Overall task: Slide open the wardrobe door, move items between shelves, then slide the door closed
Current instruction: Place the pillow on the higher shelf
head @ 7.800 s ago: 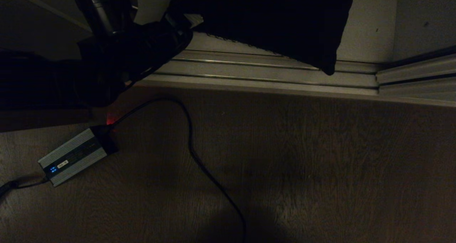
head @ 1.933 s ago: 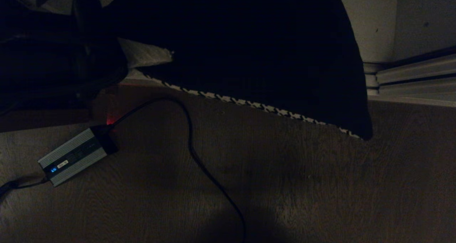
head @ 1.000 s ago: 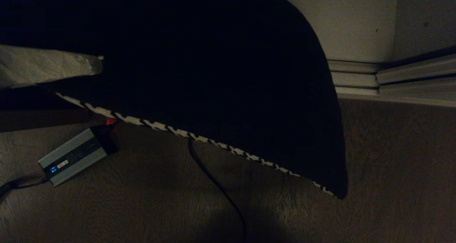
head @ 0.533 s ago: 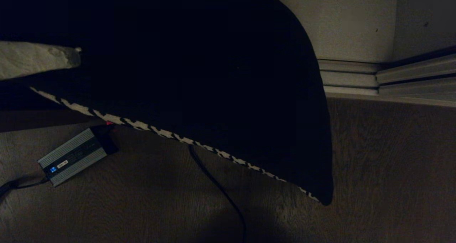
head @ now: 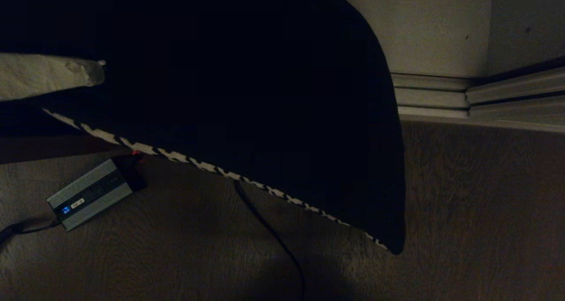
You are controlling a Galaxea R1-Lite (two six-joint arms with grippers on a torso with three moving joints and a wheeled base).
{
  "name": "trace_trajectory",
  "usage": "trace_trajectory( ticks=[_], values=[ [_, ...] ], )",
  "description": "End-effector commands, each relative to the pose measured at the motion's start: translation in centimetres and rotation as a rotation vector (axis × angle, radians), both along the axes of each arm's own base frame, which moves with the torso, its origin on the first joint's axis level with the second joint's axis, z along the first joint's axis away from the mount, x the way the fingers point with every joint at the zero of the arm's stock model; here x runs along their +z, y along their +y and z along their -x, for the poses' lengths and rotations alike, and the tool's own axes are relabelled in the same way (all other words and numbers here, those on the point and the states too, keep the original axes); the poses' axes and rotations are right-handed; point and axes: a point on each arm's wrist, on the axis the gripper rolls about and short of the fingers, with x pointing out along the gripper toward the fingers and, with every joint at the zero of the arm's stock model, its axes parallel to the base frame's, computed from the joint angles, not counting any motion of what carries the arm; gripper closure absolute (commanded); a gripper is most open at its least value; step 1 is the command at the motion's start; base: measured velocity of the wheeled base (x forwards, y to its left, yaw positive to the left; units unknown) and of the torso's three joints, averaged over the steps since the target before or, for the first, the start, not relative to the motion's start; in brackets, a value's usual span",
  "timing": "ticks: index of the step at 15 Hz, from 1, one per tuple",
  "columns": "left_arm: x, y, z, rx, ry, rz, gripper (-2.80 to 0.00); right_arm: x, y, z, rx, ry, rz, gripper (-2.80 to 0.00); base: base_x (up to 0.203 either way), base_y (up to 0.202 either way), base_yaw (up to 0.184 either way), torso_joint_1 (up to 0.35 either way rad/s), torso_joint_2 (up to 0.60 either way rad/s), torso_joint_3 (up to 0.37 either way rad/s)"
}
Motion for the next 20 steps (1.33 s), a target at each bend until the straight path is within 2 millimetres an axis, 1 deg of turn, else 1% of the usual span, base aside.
trace_trajectory(
  ticks=[1, 4, 11, 20],
  values=[
    [0.19, -0.17, -0.13, -0.021, -0.017, -0.011, 0.0, -0.09, 0.0, -0.02, 0.001, 0.003, 0.001, 0.0, 0.0, 0.0, 0.0, 0.0, 0.0, 0.0],
    [0.91, -0.08, 0.37, -0.124, -0.034, 0.011, 0.0, -0.09, 0.0, -0.02, 0.001, 0.003, 0.001, 0.0, 0.0, 0.0, 0.0, 0.007, 0.0, 0.088],
    [0.77, -0.39, 0.02, -0.129, -0.021, 0.002, 0.0, -0.09, 0.0, -0.02, 0.001, 0.003, 0.001, 0.0, 0.0, 0.0, 0.0, 0.003, 0.0, 0.193],
    [0.67, -0.16, 0.35, -0.136, -0.002, 0.003, 0.0, -0.09, 0.0, -0.01, 0.001, 0.001, 0.001, 0.0, 0.0, 0.0, 0.0, 0.004, 0.0, 0.201]
  ],
)
